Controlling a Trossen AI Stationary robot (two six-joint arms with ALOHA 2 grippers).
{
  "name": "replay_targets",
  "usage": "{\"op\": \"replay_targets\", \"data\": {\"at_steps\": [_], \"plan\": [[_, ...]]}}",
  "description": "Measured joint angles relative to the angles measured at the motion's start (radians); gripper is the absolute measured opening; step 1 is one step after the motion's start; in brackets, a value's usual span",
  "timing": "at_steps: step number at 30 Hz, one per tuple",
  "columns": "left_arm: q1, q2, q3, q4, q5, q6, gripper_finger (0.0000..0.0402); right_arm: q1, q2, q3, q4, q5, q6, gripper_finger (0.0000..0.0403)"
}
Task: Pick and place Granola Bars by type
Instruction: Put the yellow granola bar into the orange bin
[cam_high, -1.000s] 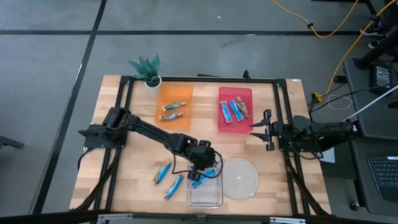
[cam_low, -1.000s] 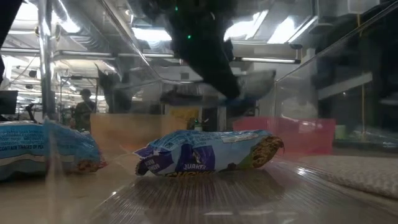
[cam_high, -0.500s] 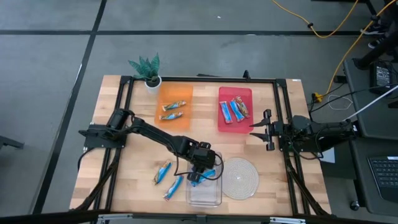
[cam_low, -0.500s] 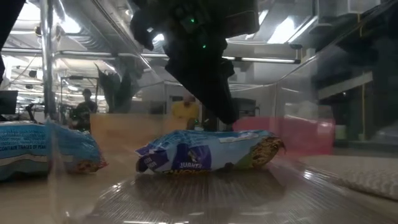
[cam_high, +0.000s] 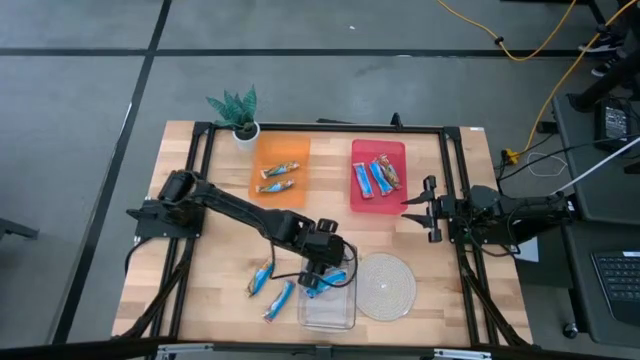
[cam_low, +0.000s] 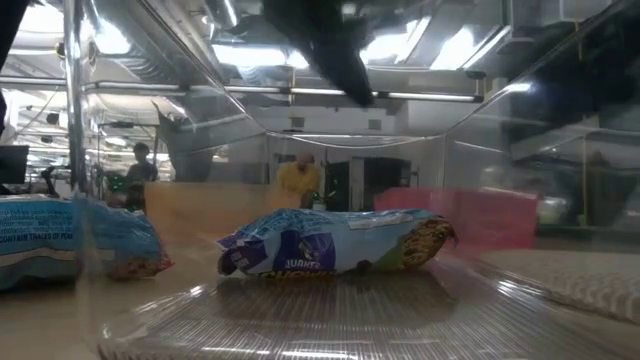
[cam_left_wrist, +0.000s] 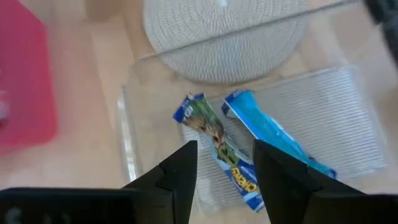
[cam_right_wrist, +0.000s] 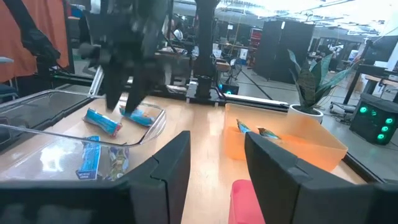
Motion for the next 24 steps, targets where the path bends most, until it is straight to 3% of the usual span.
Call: {"op": "replay_targets", "data": {"at_steps": [8,18,24], "plan": [[-0.051,-0.155,0.061,-0.115,-0.120,-0.022,0.0148,0.000,0.000,0.000,-0.003,-0.017,0.000,0.0155],[-0.133,-0.389,0.061,-0.276,-0.268,-0.161,0.0148,0.000,0.000,0.000,-0.003,-0.017,0.000,0.0155],[-0.185,-0.454,0.061,-0.378,-0.314,-0.249,0.0148,0.000,0.000,0.000,-0.004,-0.017,0.000,0.0155]]}}
